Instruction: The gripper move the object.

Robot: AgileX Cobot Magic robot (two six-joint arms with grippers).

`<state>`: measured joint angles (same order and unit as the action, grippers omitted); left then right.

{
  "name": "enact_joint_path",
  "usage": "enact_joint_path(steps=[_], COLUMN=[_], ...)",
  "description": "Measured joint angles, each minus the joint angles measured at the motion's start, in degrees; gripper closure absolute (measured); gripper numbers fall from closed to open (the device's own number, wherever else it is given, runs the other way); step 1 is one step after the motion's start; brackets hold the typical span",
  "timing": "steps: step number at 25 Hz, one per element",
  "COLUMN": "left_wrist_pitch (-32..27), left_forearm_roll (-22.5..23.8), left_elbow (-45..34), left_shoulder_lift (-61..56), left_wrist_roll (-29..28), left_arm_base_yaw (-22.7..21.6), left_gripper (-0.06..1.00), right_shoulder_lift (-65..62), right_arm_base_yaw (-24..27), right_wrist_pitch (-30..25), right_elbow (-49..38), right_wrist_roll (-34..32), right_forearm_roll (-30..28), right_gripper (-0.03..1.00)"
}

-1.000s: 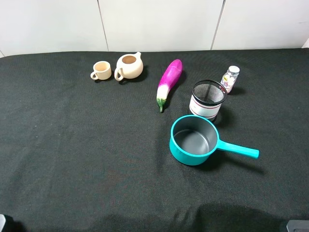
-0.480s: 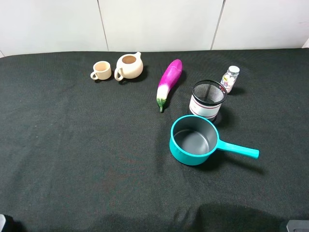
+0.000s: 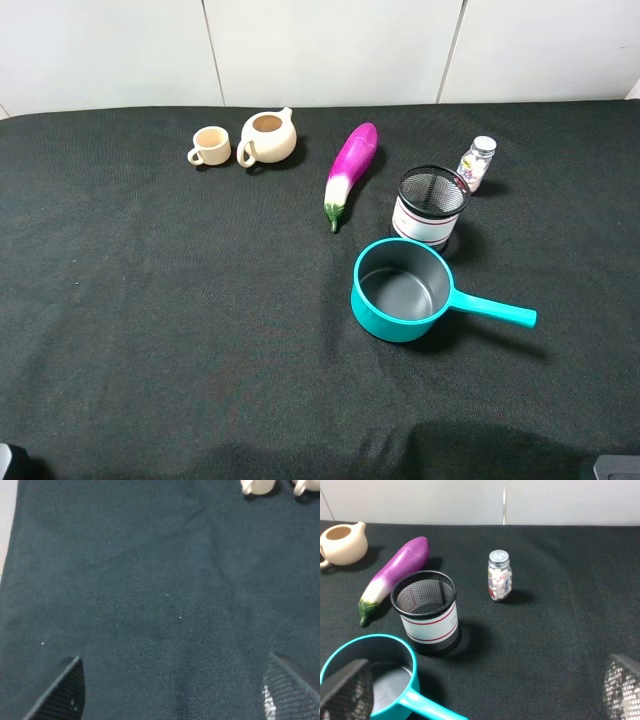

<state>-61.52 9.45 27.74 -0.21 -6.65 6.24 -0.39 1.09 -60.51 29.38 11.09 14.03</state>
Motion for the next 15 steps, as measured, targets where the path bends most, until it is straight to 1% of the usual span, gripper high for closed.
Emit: enact_joint_path(steps=[4, 6, 15], left_wrist_pitch=[0.02, 0.02, 0.06], left_forearm_roll=[0.14, 0.14, 0.25], left_elbow=[0.00, 0.00, 0.00], left_shoulder_lift=[0.00, 0.00, 0.00], left_wrist_roll=[0.00, 0.00, 0.00], left_arm_base_yaw=[-5.94, -7.71, -8.12], left_gripper=[0.23, 0.23, 0.23], right_shoulder_lift=[0.00, 0.00, 0.00], right_arm_base_yaw=[0.00, 0.00, 0.00], right_wrist_pitch=[0.00, 0.00, 0.00], right_elbow=[0.00, 0.00, 0.00], right_wrist_roll=[0.00, 0.00, 0.00], right_forearm_roll=[0.05, 0.04, 0.04], right_gripper=[0.27, 0.27, 0.27])
